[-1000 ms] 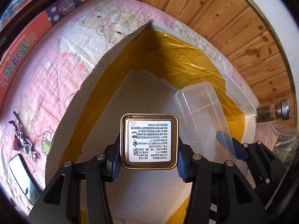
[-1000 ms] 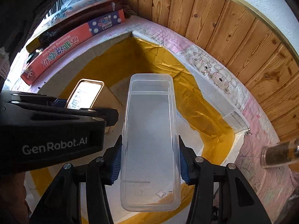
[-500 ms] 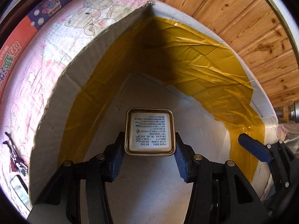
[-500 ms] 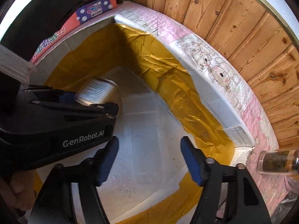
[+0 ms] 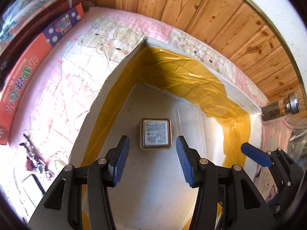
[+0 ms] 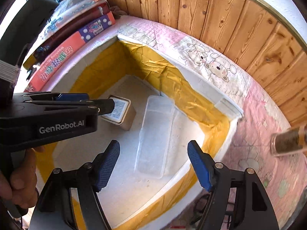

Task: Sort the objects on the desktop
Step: 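Lower and release the clear box and gold tin inside the cardboard box, then return to the bedspread and grasp the gold drink carton with the right tool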

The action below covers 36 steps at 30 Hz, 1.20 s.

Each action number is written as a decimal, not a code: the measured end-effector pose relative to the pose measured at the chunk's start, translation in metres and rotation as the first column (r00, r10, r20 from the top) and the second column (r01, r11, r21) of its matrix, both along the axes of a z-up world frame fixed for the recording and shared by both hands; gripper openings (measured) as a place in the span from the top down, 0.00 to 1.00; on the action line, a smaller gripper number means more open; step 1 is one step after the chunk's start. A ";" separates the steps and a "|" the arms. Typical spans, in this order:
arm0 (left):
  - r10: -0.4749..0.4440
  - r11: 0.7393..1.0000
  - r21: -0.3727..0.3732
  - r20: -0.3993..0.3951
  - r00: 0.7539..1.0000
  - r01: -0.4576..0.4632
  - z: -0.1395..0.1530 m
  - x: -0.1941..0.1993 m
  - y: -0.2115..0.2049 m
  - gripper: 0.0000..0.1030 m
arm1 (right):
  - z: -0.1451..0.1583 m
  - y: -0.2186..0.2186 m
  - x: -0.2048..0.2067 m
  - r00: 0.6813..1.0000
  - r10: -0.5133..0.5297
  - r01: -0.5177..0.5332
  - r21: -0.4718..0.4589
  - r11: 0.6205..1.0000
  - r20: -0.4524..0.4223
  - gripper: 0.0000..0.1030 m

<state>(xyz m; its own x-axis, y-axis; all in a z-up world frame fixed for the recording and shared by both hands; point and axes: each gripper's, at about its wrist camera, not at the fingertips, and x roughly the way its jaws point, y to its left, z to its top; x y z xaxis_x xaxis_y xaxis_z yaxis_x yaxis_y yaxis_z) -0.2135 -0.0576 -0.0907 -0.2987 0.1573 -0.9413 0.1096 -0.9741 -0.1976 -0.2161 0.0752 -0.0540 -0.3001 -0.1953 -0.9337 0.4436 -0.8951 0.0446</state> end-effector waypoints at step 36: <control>-0.192 0.979 0.044 -0.087 0.977 0.197 0.065 0.183 0.078 0.48 | 0.070 0.090 0.196 0.962 -0.062 -0.032 -0.338 0.941 -0.266 0.41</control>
<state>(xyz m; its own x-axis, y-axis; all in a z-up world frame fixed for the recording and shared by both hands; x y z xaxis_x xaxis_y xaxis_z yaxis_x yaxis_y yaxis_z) -0.0304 0.0206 -0.0260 -0.3332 0.2682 -0.9039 -0.0996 -0.9633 -0.2491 -0.0200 0.1653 0.0164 -0.5355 -0.4763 -0.6974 0.4679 -0.8548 0.2245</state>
